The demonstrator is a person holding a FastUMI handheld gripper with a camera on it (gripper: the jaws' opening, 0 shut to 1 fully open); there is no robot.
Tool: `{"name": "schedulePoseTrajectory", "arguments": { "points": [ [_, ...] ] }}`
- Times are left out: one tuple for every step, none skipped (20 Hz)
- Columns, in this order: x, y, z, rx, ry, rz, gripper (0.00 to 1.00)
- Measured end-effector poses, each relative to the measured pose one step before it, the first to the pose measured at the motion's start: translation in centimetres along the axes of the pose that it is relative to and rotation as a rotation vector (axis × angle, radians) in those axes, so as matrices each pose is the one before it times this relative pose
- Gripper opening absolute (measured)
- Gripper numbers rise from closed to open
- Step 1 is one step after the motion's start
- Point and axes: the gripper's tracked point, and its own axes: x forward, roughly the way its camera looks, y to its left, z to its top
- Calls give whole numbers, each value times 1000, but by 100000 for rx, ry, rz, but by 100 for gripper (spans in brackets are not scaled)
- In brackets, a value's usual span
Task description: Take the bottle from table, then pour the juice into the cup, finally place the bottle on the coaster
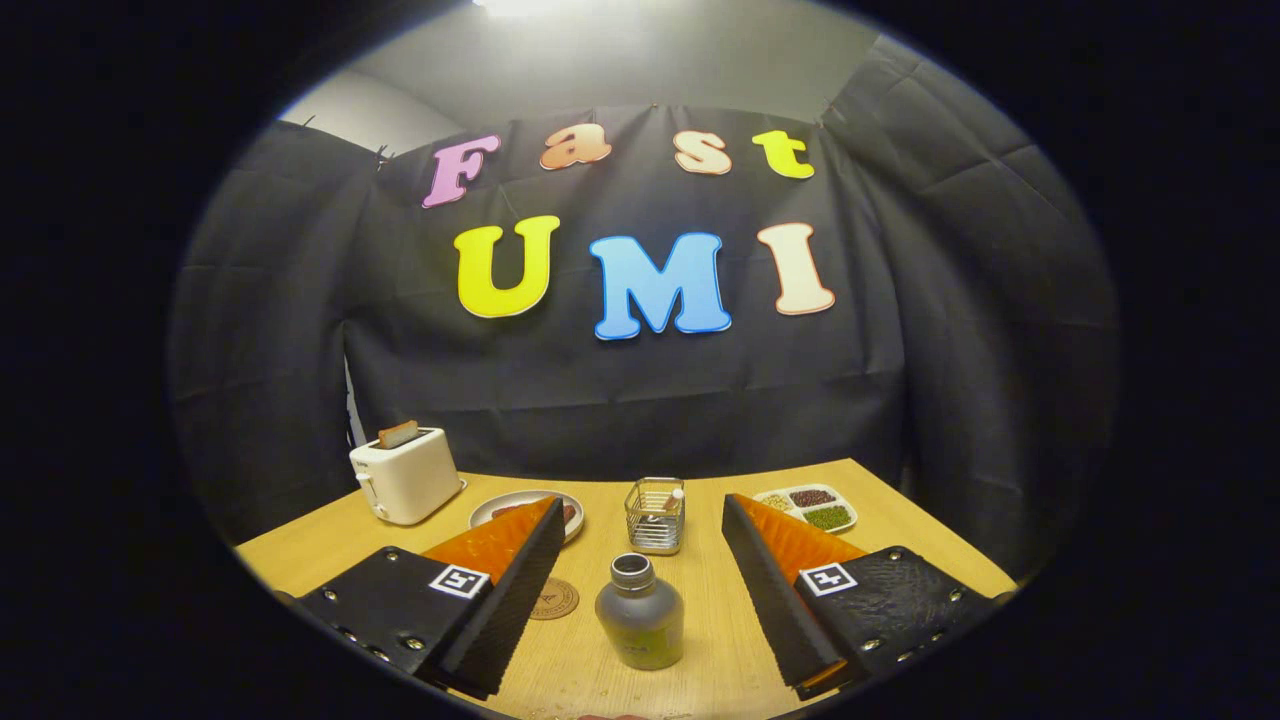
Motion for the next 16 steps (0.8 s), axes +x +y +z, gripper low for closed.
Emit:
{"name": "schedulePoseTrajectory", "arguments": {
  "points": [
    [419, -212, -1216, -1065, 1741, -1681, 97],
    [420, -12, -1018, -1025, 778, -1440, 97],
    [340, 159, -913, -889, 1092, -552, 97],
    [351, 250, -1052, -660, 1296, -759, 97],
    [291, 42, -805, 304, 1373, -344, 97],
    [192, 64, -773, 1122, 1304, -310, 98],
    [283, -73, -580, 1046, 967, -790, 97],
    [199, 22, -655, 621, 547, -281, 98],
    [404, 17, -547, 499, 480, -288, 97],
    [398, 235, -714, 502, 759, 363, 98],
    [481, 262, -686, 333, 931, 542, 98],
    [468, 149, -650, -137, 222, 19, 98],
    [698, 50, -743, -631, 861, -248, 98],
    [232, 103, -766, -719, 1281, -458, 97],
    [150, -153, -377, -745, 423, -1309, 98],
    [83, -423, -198, -1217, -46, -2057, 92]
  ]
}}
